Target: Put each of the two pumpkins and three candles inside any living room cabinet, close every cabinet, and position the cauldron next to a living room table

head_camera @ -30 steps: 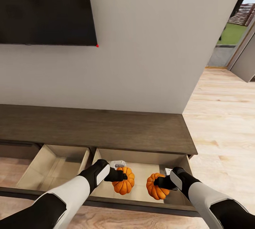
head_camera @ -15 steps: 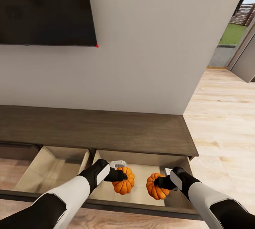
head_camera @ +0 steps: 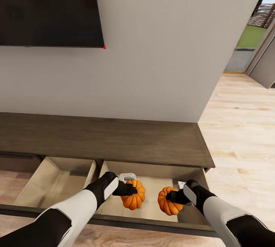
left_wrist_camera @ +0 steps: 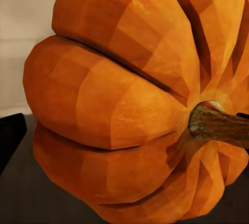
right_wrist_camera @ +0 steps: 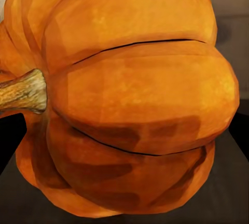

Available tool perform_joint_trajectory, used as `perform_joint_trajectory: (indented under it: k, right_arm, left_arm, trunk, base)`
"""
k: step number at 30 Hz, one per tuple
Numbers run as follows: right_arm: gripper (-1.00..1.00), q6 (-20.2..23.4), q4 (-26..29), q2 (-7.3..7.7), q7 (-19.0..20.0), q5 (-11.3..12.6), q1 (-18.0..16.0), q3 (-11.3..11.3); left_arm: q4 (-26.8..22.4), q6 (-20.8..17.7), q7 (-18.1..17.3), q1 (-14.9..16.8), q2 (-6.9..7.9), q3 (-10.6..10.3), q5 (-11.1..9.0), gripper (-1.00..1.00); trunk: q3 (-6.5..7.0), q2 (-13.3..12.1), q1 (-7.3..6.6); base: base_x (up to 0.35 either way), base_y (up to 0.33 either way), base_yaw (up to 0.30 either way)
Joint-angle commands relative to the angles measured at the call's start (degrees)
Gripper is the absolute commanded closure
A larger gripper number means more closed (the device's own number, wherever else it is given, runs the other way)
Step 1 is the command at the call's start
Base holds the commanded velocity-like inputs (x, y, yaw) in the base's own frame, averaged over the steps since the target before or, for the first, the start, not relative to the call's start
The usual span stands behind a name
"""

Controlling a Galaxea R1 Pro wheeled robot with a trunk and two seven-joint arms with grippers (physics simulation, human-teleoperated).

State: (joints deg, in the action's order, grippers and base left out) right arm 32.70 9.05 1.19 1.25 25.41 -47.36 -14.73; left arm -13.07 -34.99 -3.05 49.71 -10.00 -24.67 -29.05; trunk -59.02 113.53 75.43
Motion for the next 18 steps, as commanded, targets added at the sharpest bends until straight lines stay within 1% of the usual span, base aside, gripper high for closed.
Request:
perform_joint_trajectory:
  k: [1, 5, 14, 18]
  right_arm:
    - [1.00, 0.3, 0.1, 0.04, 0.1, 0.2, 0.0, -0.5]
    - [1.00, 0.3, 0.1, 0.04, 0.1, 0.2, 0.0, -0.5]
    - [1.00, 0.3, 0.1, 0.04, 0.0, 0.2, 0.0, -0.5]
    - [1.00, 0.3, 0.1, 0.04, 0.0, 0.2, 0.0, -0.5]
  left_arm:
    - [0.0, -0.2, -0.2, 0.0, 0.00, 0.0, 0.3, 1.00]
    - [0.0, -0.2, -0.2, 0.0, 0.00, 0.0, 0.3, 1.00]
    - [0.0, -0.2, -0.2, 0.0, 0.00, 0.0, 0.3, 1.00]
    - [0.0, -0.2, -0.2, 0.0, 0.00, 0.0, 0.3, 1.00]
  trunk:
    - [-0.22, 0.4, 0.22]
    - [-0.94, 2.0, 1.09]
    - [-0.94, 2.0, 1.09]
    - [-1.66, 3.6, 1.97]
  base:
    - [0.000, 0.000, 0.000]
    - [0.000, 0.000, 0.000]
    - [0.000, 0.000, 0.000]
    - [0.000, 0.000, 0.000]
